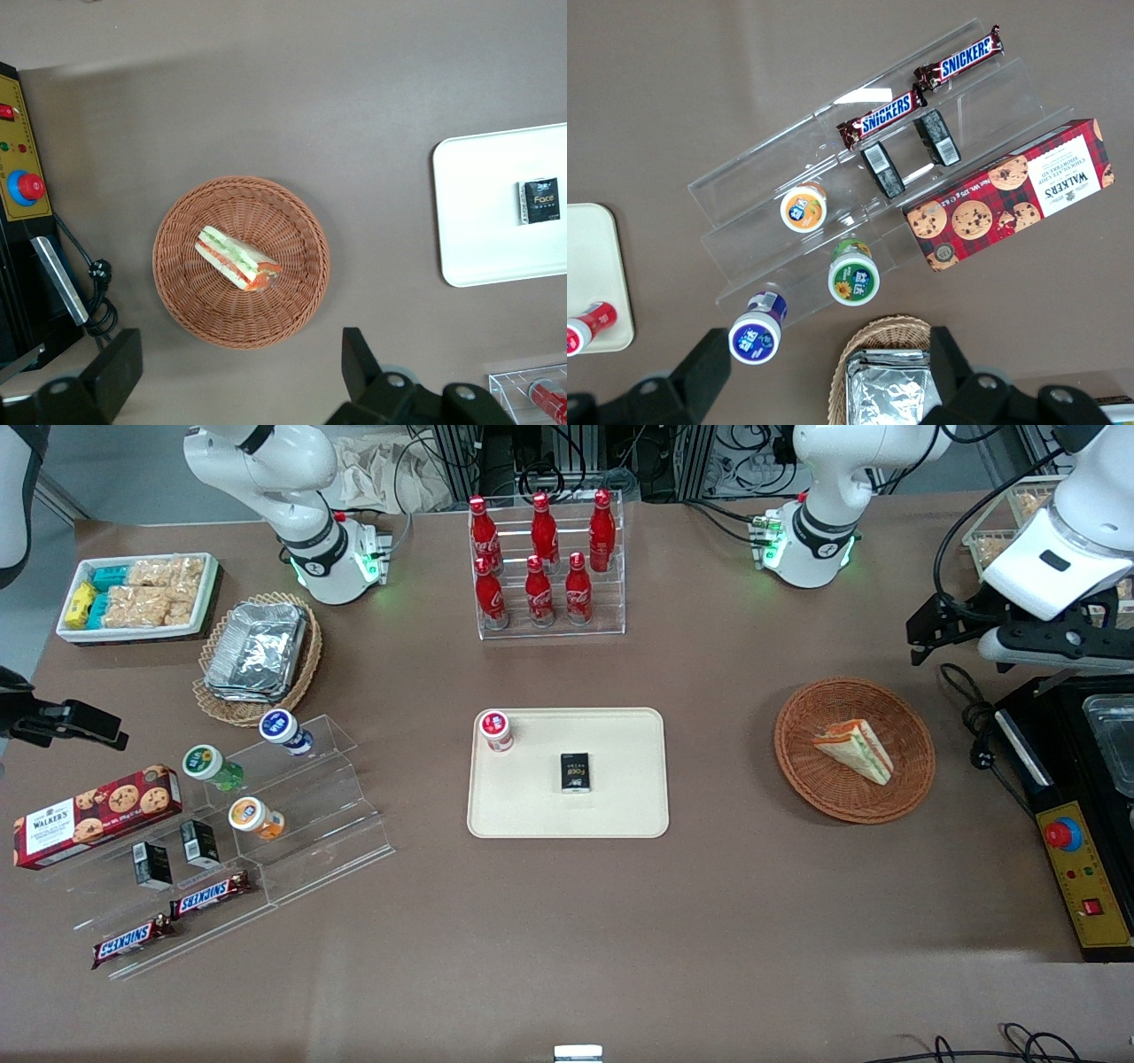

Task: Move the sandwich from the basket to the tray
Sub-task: 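Move the left gripper over the wrapped sandwich in the wicker basket, then lower the open left gripper around the sandwich and close it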

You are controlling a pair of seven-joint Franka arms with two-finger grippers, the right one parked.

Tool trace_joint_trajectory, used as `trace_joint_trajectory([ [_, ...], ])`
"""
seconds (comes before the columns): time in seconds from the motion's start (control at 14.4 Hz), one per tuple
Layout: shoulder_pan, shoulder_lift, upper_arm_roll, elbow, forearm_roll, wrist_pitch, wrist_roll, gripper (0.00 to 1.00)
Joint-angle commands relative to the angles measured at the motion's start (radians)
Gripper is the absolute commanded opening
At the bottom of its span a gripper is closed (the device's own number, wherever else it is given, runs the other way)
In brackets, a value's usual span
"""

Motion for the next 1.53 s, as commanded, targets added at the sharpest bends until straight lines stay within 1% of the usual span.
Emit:
trace_joint_trajectory([
  [0.0, 0.001, 0.018, 0.004, 0.030, 0.004, -0.025, 0.021, 1.00],
  [0.21, 0.001, 0.033, 0.005, 0.021, 0.004, -0.043, -0.001, 1.00],
  [0.28, 0.001, 0.047, 0.008, 0.021, 0.004, -0.057, -0.079, 1.00],
  [0.35, 0.017, 0.047, 0.011, 0.007, -0.002, -0.051, -0.200, 1.00],
  [0.42, 0.029, 0.041, 0.011, -0.030, 0.001, -0.039, -0.271, 1.00],
  [0.49, 0.038, 0.015, 0.014, -0.097, 0.000, -0.014, -0.285, 1.00],
  [0.62, 0.105, -0.071, 0.012, -0.261, -0.014, 0.116, -0.331, 1.00],
  [0.76, 0.112, -0.113, 0.012, -0.387, -0.011, 0.229, -0.531, 1.00],
  [0.9, 0.112, -0.111, 0.011, -0.480, -0.006, 0.340, -0.682, 1.00],
  [0.97, 0.112, -0.102, 0.009, -0.511, -0.006, 0.395, -0.746, 1.00],
  [1.18, 0.100, 0.000, 0.003, -0.521, 0.000, 0.489, -0.943, 1.00],
  [1.46, 0.090, 0.108, -0.002, -0.530, 0.003, 0.599, -1.043, 1.00],
])
